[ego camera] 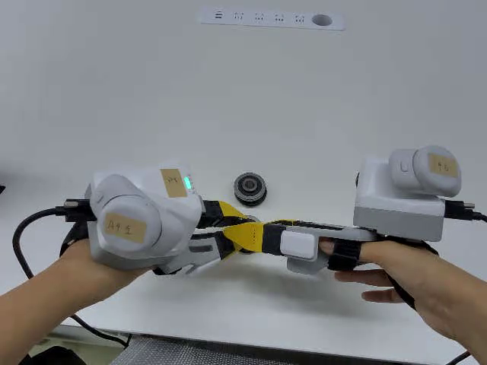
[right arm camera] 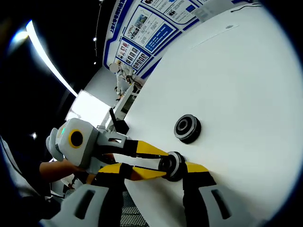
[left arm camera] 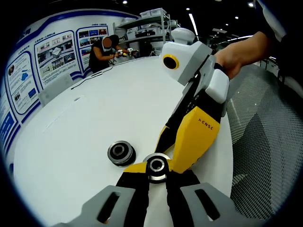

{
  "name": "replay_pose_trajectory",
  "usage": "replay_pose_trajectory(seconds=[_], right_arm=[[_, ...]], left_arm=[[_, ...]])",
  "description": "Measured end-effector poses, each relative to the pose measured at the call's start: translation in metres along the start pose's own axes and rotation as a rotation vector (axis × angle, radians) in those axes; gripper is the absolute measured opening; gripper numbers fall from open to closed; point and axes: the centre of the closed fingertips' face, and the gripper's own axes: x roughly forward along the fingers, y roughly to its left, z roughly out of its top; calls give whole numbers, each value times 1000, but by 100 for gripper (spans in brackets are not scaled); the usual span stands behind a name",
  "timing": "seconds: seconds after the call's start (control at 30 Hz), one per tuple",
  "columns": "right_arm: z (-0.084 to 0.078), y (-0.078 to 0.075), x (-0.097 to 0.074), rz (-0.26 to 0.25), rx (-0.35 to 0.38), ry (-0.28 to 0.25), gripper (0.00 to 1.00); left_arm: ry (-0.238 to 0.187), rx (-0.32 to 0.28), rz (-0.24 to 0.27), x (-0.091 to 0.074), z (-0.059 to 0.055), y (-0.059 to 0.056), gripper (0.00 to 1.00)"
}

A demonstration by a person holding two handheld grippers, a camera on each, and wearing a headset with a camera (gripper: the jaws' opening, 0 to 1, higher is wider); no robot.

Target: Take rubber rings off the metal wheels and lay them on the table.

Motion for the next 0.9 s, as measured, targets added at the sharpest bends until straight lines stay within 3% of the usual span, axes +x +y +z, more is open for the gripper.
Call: replay_pose_trajectory(seconds=[0.37, 0.57, 0.9], right_arm=[[-6, 1, -5, 20, 54, 4, 49], [-3, 0, -8, 62, 137, -71, 47], [-3, 0, -10, 70, 141, -85, 46]], left_arm=[[0, -1, -2, 0, 0, 0, 12], [0, -5, -1, 0, 0, 0, 12], [4, -6, -2, 0, 0, 0, 12]])
